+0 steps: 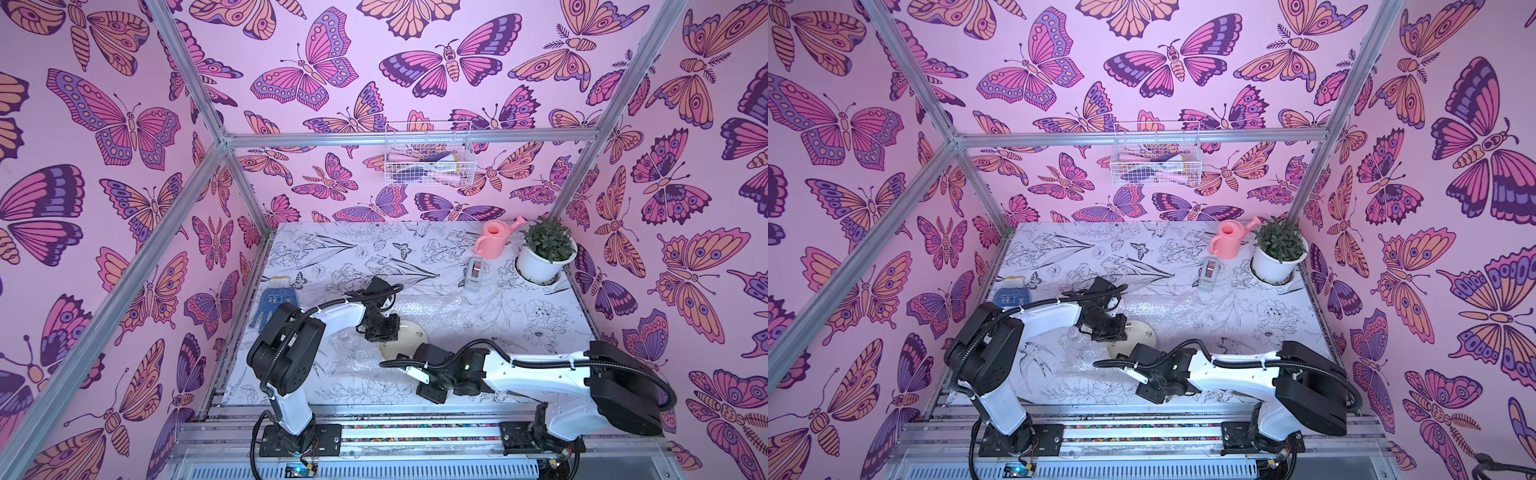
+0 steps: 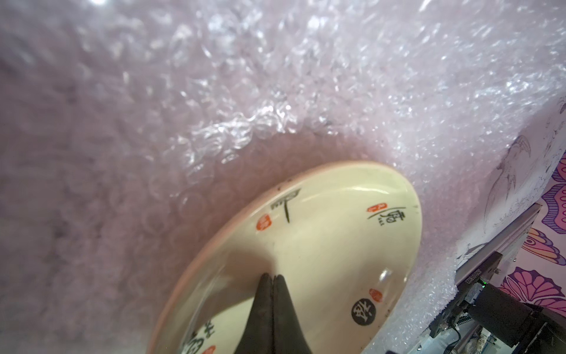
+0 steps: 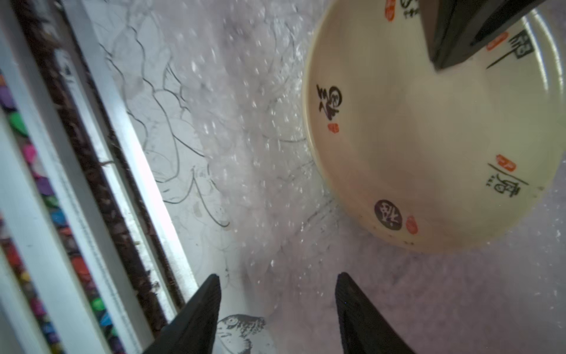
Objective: Wrap dinner plates in bubble wrap
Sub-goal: Wrap the plate in the bubble wrap.
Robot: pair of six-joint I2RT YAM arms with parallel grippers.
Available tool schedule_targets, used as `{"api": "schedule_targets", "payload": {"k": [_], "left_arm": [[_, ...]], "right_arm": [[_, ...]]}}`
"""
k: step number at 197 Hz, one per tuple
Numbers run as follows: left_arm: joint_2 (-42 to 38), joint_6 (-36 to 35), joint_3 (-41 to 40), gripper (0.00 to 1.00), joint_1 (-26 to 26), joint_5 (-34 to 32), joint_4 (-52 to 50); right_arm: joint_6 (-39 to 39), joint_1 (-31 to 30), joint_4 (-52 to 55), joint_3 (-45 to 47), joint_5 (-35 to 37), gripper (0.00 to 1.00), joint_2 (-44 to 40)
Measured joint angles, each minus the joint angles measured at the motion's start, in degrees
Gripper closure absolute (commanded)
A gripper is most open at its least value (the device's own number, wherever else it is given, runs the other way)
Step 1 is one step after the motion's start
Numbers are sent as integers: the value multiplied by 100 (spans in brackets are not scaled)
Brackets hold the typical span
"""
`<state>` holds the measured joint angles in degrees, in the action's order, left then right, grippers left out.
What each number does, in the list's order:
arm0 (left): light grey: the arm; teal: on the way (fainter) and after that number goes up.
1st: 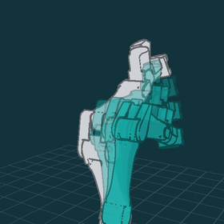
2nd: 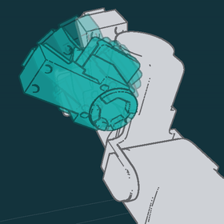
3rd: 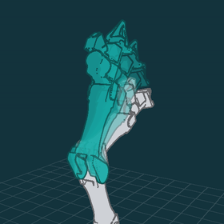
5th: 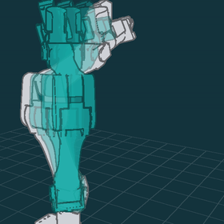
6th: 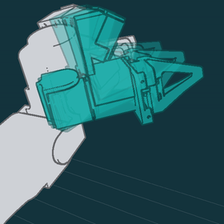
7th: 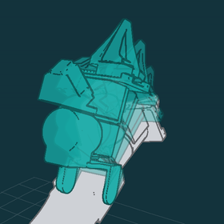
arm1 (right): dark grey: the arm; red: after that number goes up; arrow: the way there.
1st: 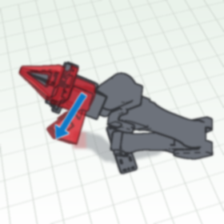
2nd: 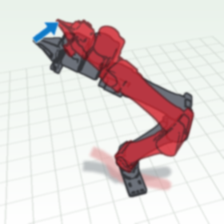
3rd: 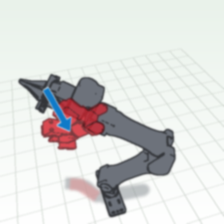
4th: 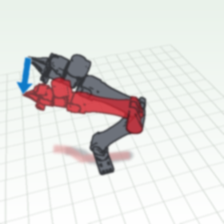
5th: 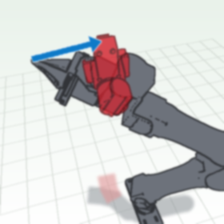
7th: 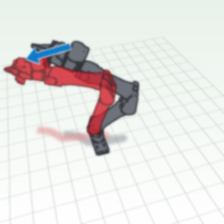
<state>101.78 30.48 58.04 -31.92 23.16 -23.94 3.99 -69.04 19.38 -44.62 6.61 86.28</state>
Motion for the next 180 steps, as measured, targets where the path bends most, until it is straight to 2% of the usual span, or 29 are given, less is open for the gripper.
{"api": "schedule_targets", "payload": {"k": [12,22,60,97,154,180], "left_arm": [[2,-2,0,99,0,0,9],[4,-2,0,99,0,2,11],[9,-28,0,99,0,9,15],[9,-46,0,100,0,9,15],[-31,-109,-28,98,-2,-26,35],[-522,-149,-247,96,-2,-243,15]], "right_arm": [[168,-35,44,-63,245,43,162],[313,-55,74,-125,398,49,251],[675,-76,131,-157,608,83,136],[837,-55,157,-223,444,100,-13],[962,592,380,-798,-125,100,199],[999,1056,538,-1128,-610,100,483]]}}
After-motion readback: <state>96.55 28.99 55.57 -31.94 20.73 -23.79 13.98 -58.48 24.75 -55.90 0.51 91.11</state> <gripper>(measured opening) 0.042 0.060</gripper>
